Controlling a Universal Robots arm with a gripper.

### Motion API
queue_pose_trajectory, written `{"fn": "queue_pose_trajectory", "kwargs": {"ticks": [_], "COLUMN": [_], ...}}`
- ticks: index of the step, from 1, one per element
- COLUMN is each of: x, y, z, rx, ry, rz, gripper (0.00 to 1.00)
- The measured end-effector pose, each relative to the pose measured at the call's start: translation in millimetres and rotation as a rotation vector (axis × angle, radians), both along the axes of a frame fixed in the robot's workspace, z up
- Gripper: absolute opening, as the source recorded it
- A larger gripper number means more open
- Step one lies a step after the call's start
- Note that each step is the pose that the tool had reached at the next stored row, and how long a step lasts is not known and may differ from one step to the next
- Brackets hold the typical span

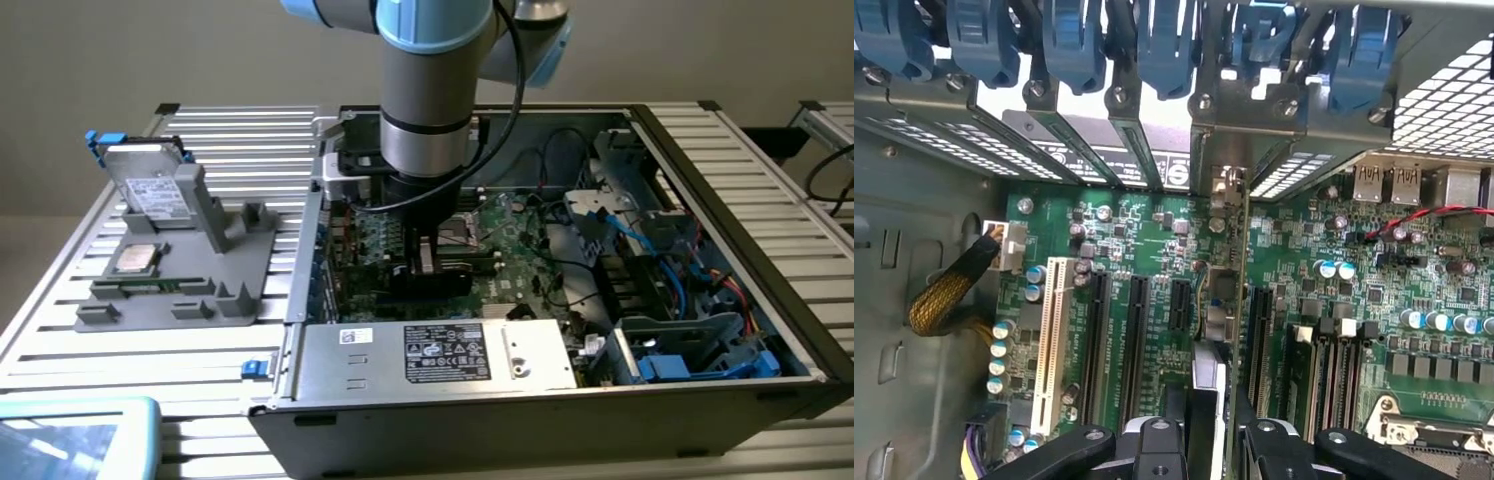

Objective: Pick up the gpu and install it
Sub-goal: 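Insert the gpu into the slot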

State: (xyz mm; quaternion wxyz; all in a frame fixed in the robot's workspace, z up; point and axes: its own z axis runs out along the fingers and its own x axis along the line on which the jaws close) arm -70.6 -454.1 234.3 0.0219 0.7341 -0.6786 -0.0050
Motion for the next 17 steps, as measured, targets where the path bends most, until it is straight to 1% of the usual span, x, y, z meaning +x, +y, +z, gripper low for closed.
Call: {"fn": "queue_pose_trajectory", "kwargs": {"ticks": [1,2,3,4,5,6,7,14,15,16,17], "x": [0.0,0.0,-0.1,-0.5,-1.0,-1.0,-0.8,-0.6,-0.6,-0.6,-0.6], "y": [-0.1,0.0,0.0,0.1,0.1,0.1,0.1,0.1,0.1,0.1,0.1], "z": [0.0,0.0,0.0,0.0,-0.1,-0.3,-0.2,0.0,0.0,0.0,0.0], "rx": [-0.0008,-0.0008,-0.0008,0.0002,0.0006,0.0012,0.0007,0.0003,0.0004,0.0004,0.0004], "ry": [-0.0019,-0.0019,-0.0018,0.0009,0.0012,0.0004,0.0002,0.0004,0.0004,0.0003,0.0004], "rz": [0.0,0.0,0.0,-0.001,-0.002,-0.002,-0.002,-0.001,-0.001,-0.001,-0.001], "gripper": [0.27,0.27,0.28,0.28,0.28,0.28,0.32,0.32,0.34,0.4,0.4]}}
